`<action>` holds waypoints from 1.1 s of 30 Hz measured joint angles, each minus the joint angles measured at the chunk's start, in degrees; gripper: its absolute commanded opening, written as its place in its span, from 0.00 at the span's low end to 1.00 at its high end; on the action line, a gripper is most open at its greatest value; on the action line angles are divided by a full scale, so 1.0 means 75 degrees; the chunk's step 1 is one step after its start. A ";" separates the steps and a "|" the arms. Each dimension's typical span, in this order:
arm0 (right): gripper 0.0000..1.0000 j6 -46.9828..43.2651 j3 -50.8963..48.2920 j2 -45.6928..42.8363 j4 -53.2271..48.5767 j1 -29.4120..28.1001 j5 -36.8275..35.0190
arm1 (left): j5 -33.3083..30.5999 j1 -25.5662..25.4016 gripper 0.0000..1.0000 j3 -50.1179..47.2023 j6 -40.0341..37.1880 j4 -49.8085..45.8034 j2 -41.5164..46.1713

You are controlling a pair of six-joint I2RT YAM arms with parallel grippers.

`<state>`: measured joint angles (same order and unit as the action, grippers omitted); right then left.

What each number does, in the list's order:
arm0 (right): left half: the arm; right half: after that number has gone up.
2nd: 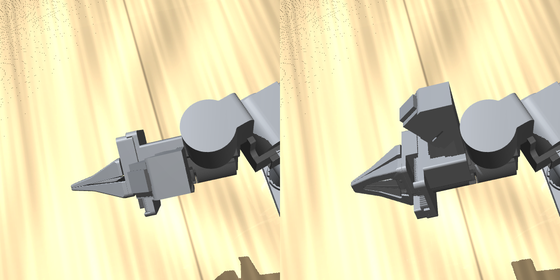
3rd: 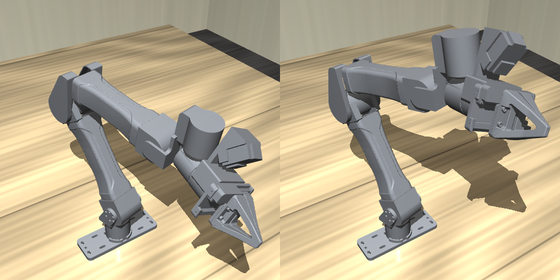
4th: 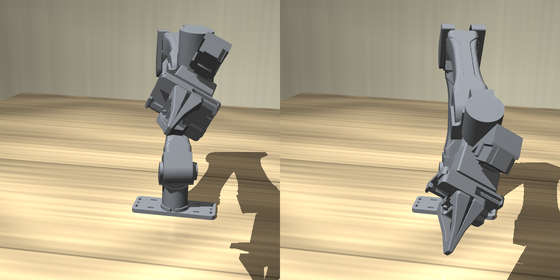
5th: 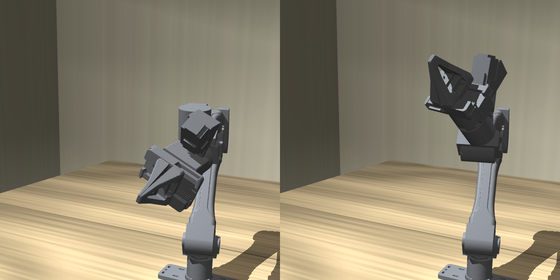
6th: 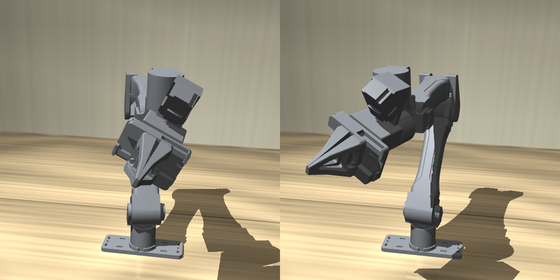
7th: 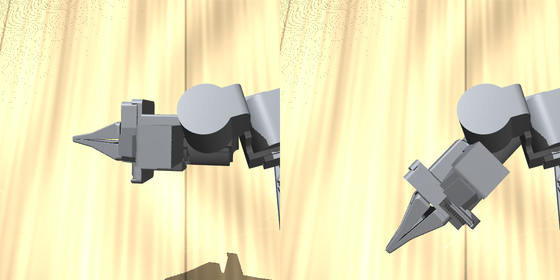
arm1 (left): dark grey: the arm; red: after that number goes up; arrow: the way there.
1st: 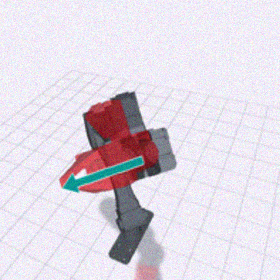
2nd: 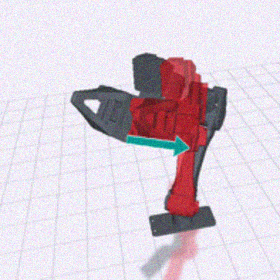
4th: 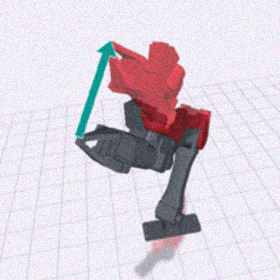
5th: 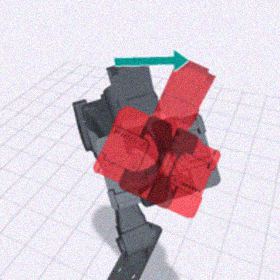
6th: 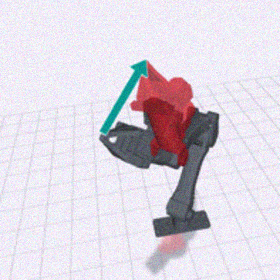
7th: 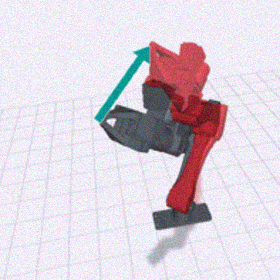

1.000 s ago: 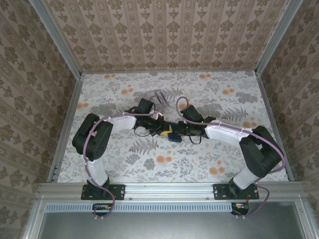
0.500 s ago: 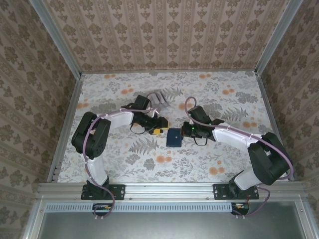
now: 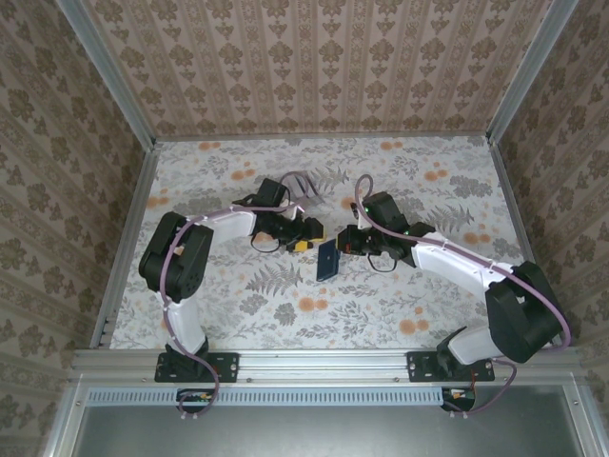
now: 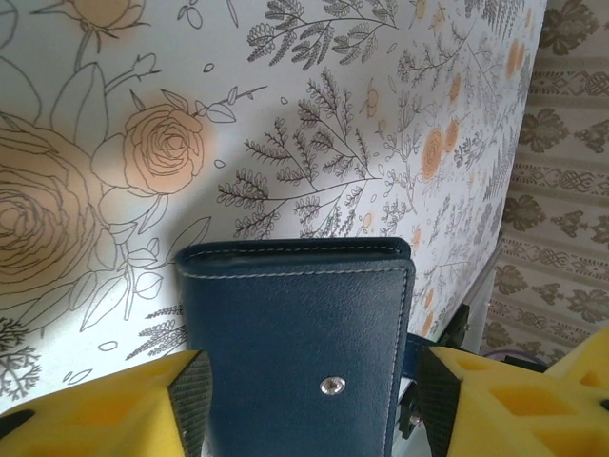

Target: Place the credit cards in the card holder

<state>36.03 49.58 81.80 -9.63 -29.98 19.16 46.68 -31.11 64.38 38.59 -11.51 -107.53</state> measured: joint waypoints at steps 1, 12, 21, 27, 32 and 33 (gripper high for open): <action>0.00 0.0026 0.0000 0.0038 0.0085 0.0000 0.0064 | 0.0000 -0.0012 0.63 0.0000 0.0000 0.0000 0.0000; 0.00 0.0431 0.0000 0.0364 0.0857 -0.0192 0.0315 | 0.0009 -0.0044 0.64 -0.0289 -0.0006 0.0047 0.0000; 0.00 0.0513 0.0140 0.0548 0.0915 -0.0364 0.0309 | 0.0093 0.0012 0.64 -0.0315 -0.0012 0.0026 0.0000; 0.00 0.0510 0.0207 0.0557 0.0906 -0.0434 0.0271 | 0.0178 0.0047 0.66 -0.0315 -0.0058 -0.0009 0.0000; 0.00 0.0379 0.0414 0.0557 0.0641 -0.0597 0.0064 | 0.0187 0.0061 0.68 -0.0300 -0.0192 -0.0184 0.0000; 0.00 0.0364 0.0428 0.0557 0.0624 -0.0621 0.0041 | 0.0187 0.0061 0.68 -0.0300 -0.0204 -0.0201 0.0000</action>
<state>38.76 52.80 85.97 -4.95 -34.63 19.46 48.07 -30.65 62.13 37.06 -13.02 -107.53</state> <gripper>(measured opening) 0.058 0.678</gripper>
